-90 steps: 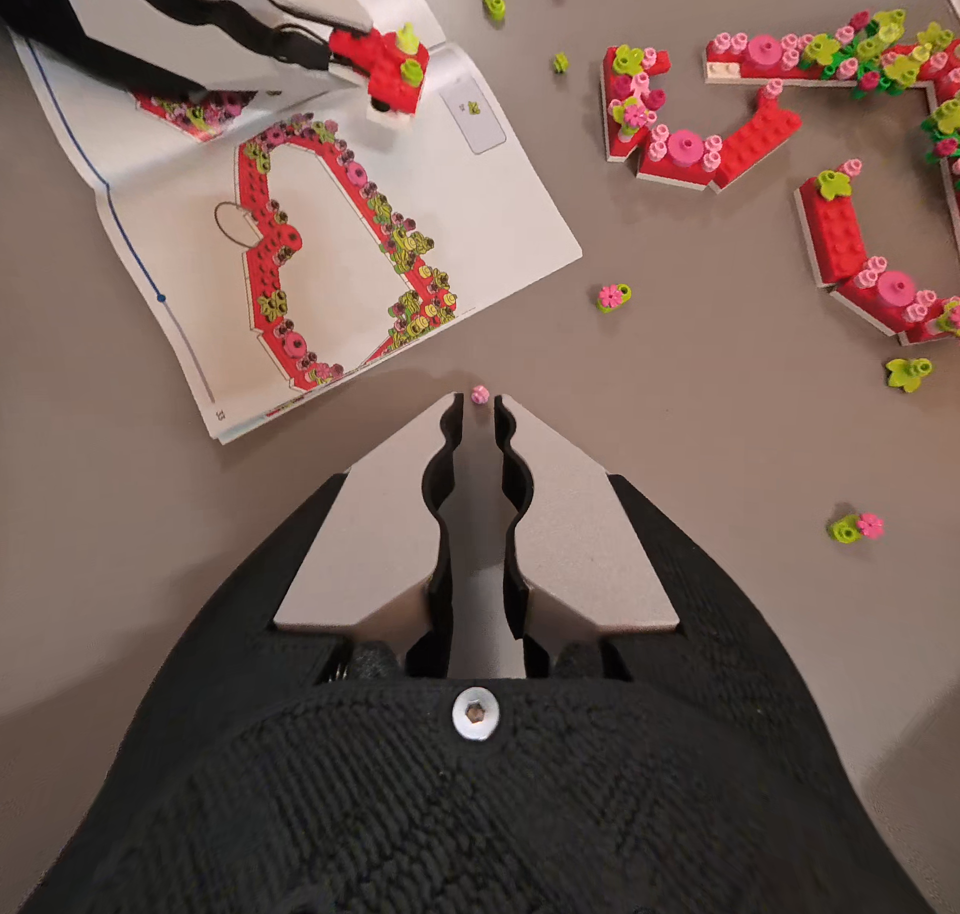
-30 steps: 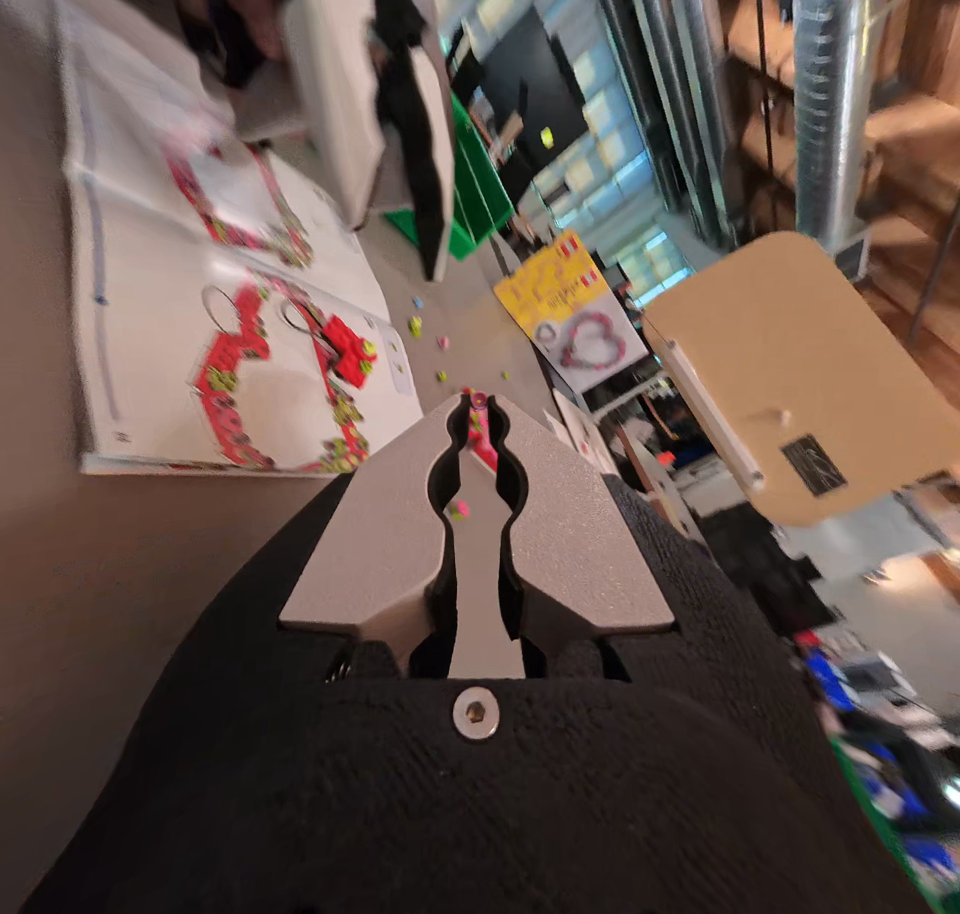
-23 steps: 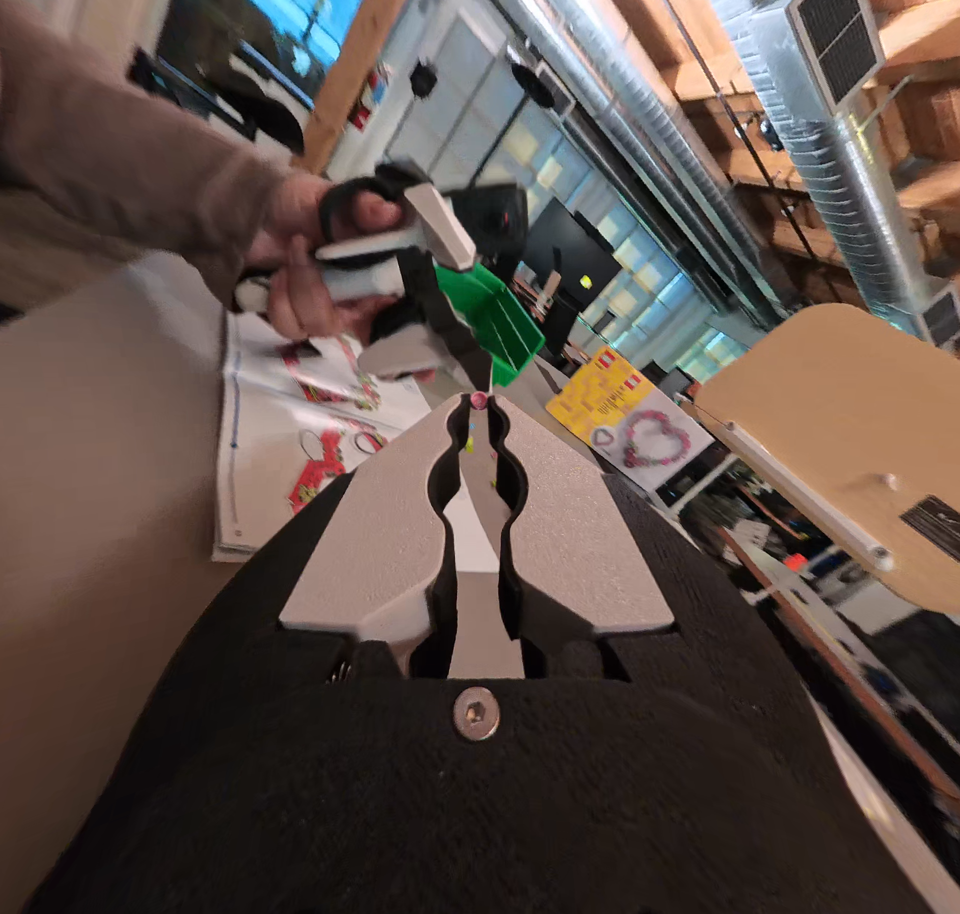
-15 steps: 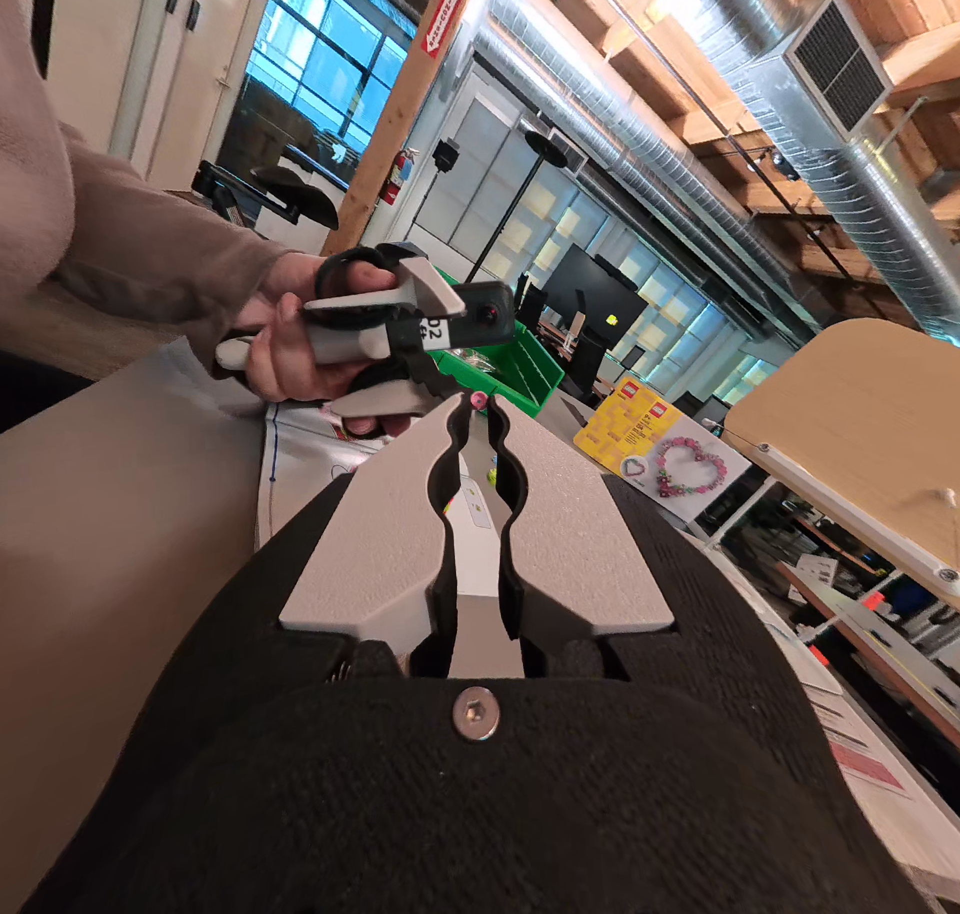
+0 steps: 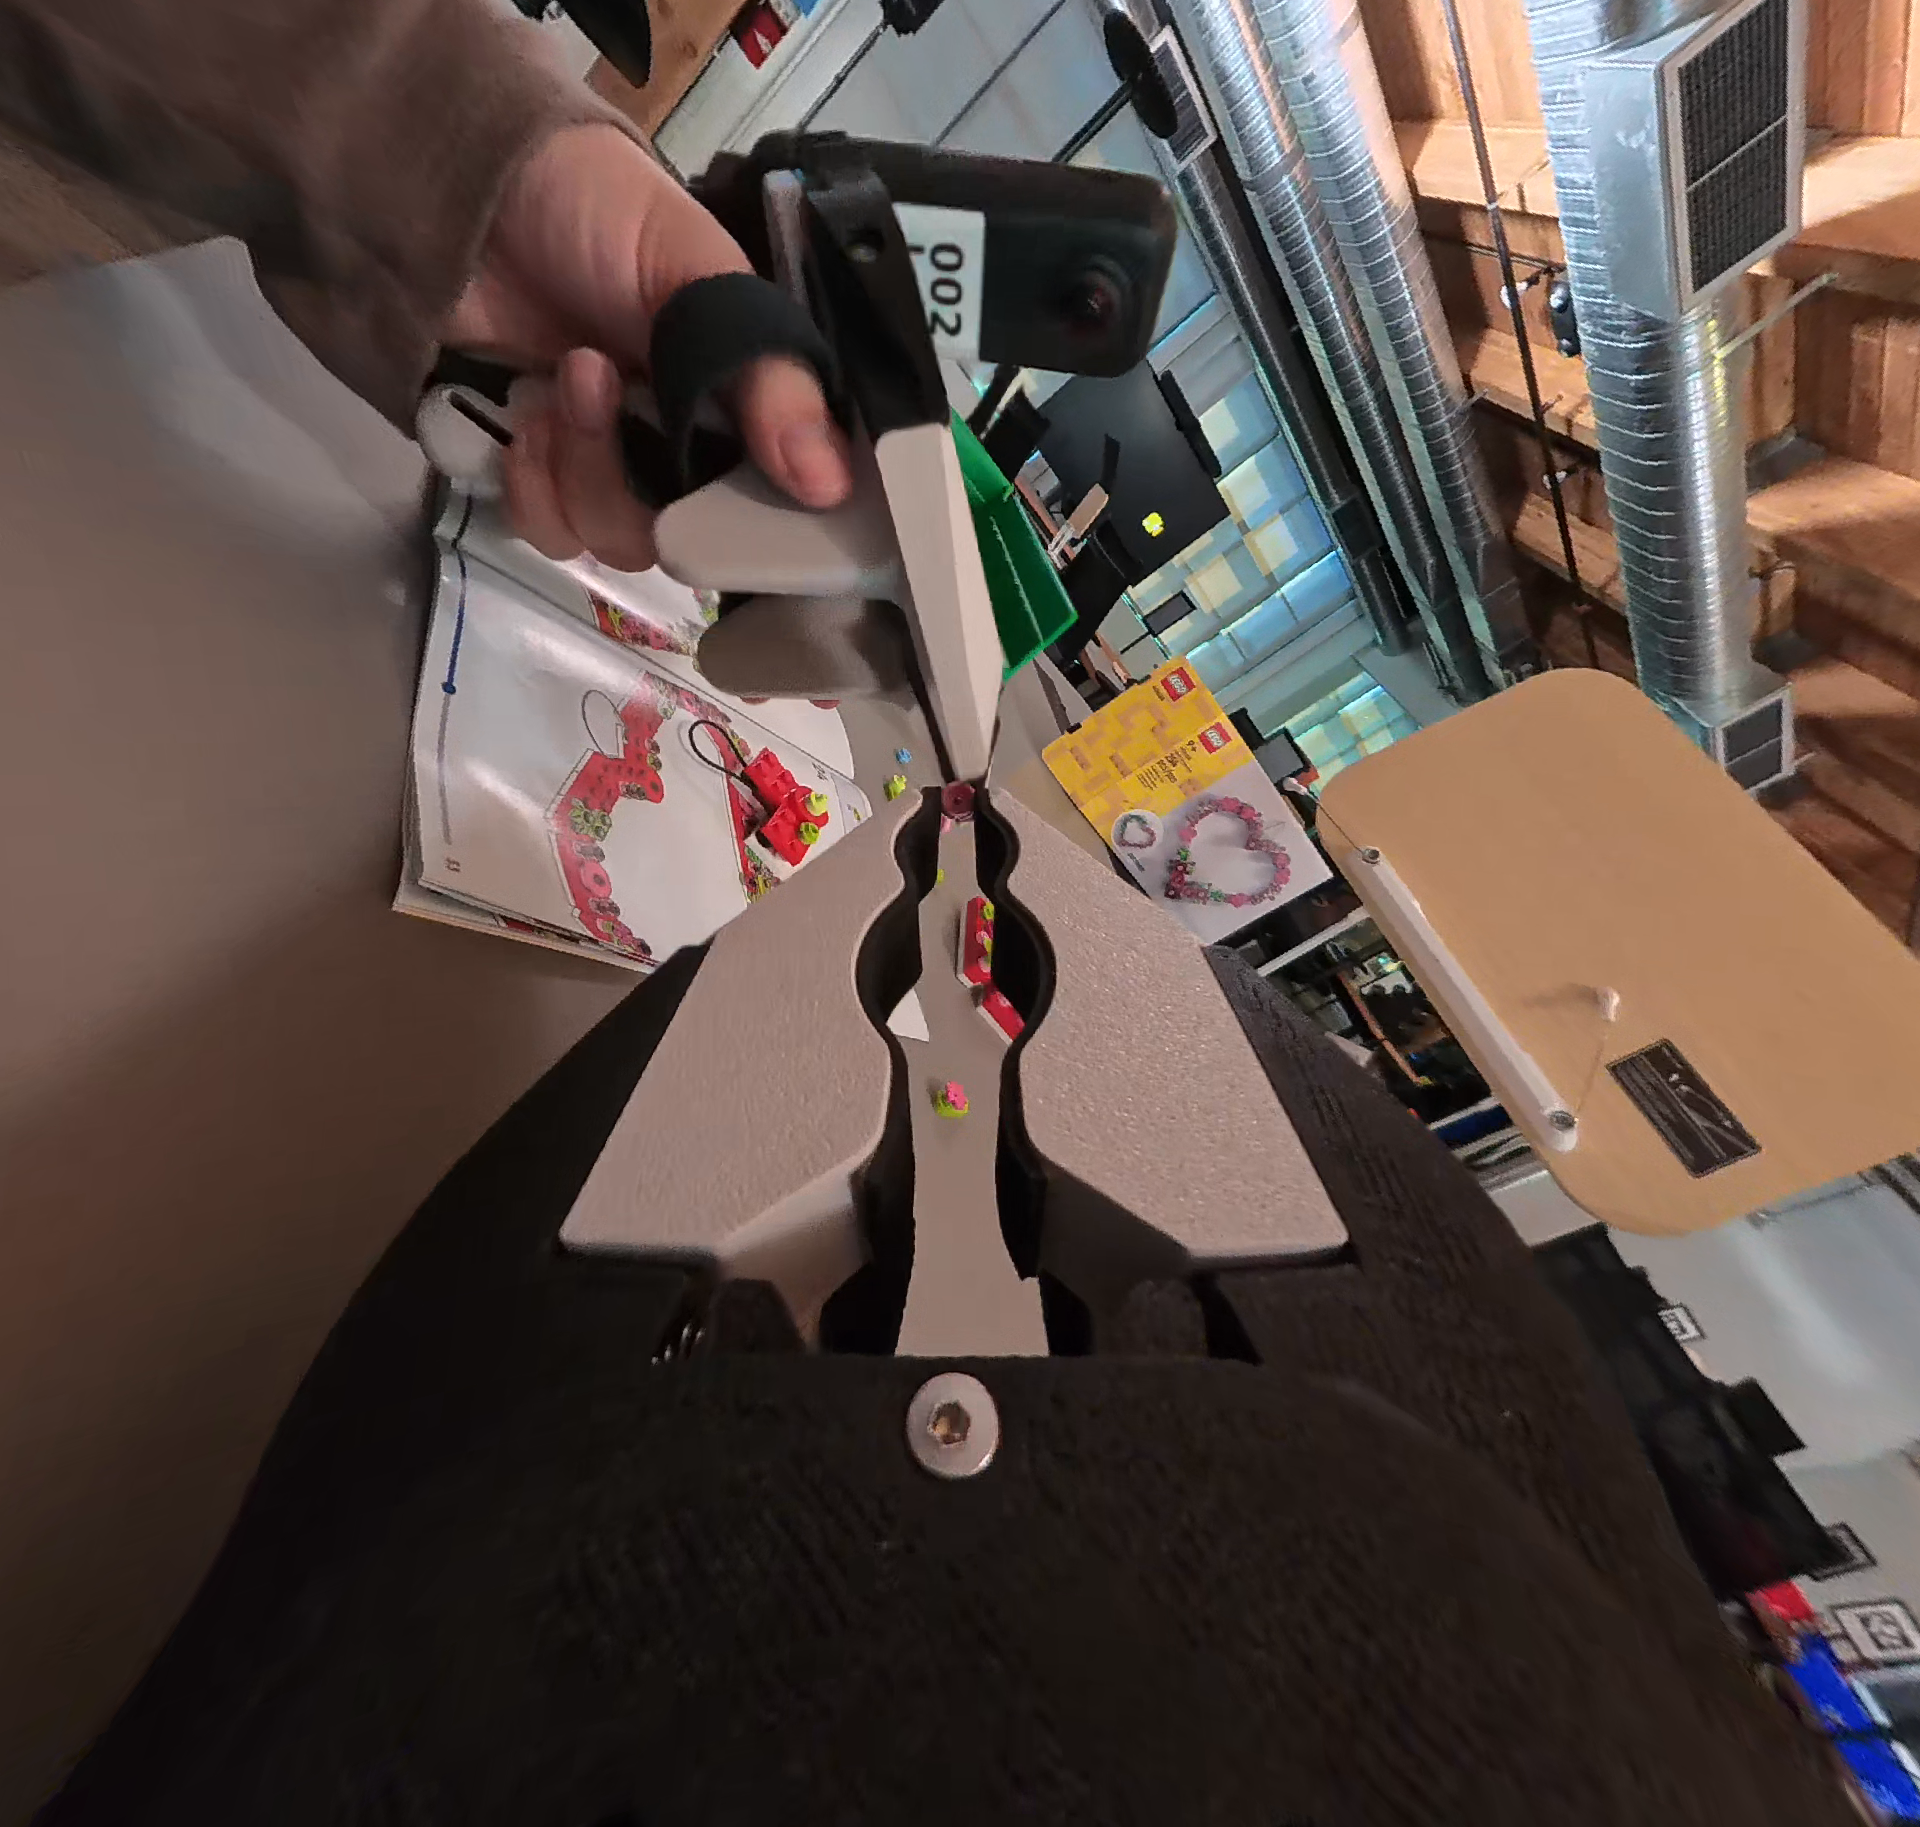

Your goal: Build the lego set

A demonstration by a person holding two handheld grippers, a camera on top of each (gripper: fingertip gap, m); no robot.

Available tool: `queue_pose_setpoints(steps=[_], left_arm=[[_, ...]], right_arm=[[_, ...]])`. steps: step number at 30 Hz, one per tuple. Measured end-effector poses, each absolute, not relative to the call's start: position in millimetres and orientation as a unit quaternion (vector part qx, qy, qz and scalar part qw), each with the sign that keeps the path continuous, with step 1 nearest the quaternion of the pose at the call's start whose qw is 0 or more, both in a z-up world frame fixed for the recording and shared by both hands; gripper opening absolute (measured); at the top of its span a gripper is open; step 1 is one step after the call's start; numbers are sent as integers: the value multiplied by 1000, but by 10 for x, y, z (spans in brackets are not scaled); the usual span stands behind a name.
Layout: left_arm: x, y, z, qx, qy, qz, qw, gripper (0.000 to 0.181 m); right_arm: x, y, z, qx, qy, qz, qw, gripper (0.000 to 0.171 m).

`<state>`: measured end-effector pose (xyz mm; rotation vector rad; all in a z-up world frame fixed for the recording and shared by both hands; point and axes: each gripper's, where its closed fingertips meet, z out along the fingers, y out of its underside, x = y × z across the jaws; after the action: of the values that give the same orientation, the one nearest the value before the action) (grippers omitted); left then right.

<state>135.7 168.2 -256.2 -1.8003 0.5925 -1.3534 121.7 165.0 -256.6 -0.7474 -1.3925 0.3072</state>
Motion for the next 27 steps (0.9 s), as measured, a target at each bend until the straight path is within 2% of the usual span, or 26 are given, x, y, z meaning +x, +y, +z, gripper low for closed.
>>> queue_pose_setpoints(steps=[5,8,11,13,19,21,27], left_arm=[[1344,1677,-2579,-708,273,-502,415,4],[1264,1720,-2461,-662,338,-424,517,3],[1213,1655,-2326,-568,438,-275,641,3],[1238,1614,-2363,-524,496,-179,669,3],[1392,1562,-2496,-463,564,-66,680,3],[1413,1553,-2488,-455,565,-61,686,3],[1400,1559,-2493,-454,569,-61,682,3]], right_arm=[[1207,1640,-2579,-337,-625,143,689,4],[1240,1591,-2489,-377,-598,271,654,19],[1281,1592,-2363,-455,-521,503,519,17],[1287,1616,-2326,-485,-461,621,407,16],[1222,1519,-2469,-520,-358,757,167,12],[1223,1509,-2466,-518,-347,769,142,10],[1245,1551,-2501,-527,-349,762,141,8]])
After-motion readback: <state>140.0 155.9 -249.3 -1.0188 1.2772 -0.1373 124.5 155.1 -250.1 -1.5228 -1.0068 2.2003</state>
